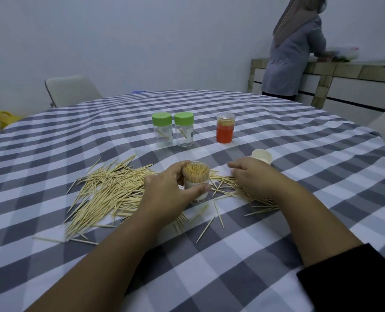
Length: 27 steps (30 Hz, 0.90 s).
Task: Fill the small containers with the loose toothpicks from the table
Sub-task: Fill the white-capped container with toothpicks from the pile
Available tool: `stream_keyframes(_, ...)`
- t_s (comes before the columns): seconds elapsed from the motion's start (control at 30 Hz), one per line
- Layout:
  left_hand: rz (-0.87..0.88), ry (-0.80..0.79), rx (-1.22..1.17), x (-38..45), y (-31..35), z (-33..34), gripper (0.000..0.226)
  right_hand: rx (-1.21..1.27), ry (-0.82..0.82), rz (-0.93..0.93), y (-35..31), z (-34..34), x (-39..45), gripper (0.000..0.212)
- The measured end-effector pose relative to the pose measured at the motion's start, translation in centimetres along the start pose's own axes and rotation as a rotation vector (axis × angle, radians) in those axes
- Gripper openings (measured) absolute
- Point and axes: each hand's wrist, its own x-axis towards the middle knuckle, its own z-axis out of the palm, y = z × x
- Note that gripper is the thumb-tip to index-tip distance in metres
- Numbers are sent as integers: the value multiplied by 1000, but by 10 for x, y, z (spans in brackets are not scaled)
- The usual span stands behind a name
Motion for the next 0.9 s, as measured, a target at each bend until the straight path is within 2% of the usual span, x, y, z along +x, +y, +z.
stream_keyframes(0.07, -13, -1, 2, 0, -1, 0, 79, -103, -97, 77, 2, 0, 0, 44)
stream_keyframes(0.17, -5, 3, -2, 0, -1, 0, 73, -211, -198, 100, 4, -3, -3, 64)
stream_keyframes(0.27, -5, 7, 7, 0, 0, -1, 72, -242, -225, 93, 6, -7, -6, 71)
stream_keyframes(0.33, 1, 8, 4, 0, -1, 0, 66, -308, -220, 76, 6, -7, -6, 61)
stream_keyframes(0.5, 14, -11, 16, 2, -2, 0, 72, -562, -177, 17, 2, 3, 2, 32)
stream_keyframes(0.6, 22, -14, 30, 2, -2, 0, 61, -684, -110, 26, 1, 12, 9, 31)
stream_keyframes(0.77, 23, -13, 26, 2, -3, 0, 76, -665, -13, 102, -8, 21, 12, 31)
stream_keyframes(0.9, 15, -5, 21, 2, -4, 0, 74, -656, 50, 153, -14, 23, 6, 31)
